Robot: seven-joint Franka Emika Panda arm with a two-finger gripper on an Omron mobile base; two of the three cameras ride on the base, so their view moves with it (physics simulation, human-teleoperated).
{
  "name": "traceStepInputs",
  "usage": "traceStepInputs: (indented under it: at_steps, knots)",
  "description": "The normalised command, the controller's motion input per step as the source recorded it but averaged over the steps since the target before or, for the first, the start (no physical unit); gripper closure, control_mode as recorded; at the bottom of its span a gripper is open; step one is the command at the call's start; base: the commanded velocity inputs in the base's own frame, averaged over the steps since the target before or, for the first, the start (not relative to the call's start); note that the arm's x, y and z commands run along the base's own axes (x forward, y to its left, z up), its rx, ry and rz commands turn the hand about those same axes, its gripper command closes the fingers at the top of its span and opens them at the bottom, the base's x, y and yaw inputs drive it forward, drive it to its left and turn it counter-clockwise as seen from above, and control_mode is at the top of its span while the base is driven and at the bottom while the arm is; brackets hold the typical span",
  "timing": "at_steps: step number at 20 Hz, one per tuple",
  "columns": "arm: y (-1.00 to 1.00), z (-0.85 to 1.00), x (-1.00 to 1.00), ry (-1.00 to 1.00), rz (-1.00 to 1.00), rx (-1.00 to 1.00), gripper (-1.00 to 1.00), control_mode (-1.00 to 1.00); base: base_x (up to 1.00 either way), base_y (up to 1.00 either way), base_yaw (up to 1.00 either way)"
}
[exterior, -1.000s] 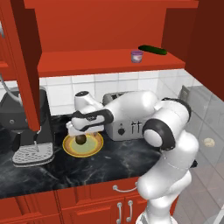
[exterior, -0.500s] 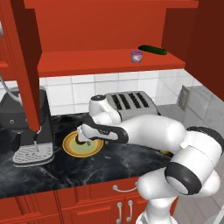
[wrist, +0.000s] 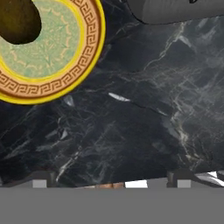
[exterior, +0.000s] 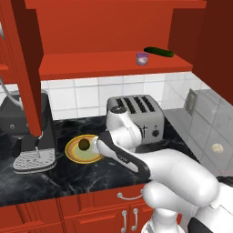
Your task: Pick the avocado and bread from the counter and place them on the plate. Then pick the jam from the cabinet and place it next to the plate. Lastly close the cabinet door.
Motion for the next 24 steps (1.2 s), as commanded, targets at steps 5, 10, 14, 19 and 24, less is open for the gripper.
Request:
traceStepInputs:
  at_steps: [5, 10, 14, 19, 24]
  knots:
    - [-0.39, 0.13, -0.03, 0.01, -0.07, -0.01, -1.00, -1.00, 0.00, 0.00, 0.00]
    - [-0.46, 0.00, 0.00, 0.00, 0.00, 0.00, -1.00, -1.00, 0.00, 0.00, 0.00]
    - [-0.50, 0.02, -0.08, 0.00, 0.00, -0.02, -1.00, -1.00, 0.00, 0.00, 0.00]
    - [-0.58, 0.03, -0.03, 0.02, 0.00, -0.06, -1.00, -1.00, 0.00, 0.00, 0.00]
    - [-0.59, 0.10, -0.11, 0.05, -0.01, -0.09, -1.00, -1.00, 0.00, 0.00, 0.00]
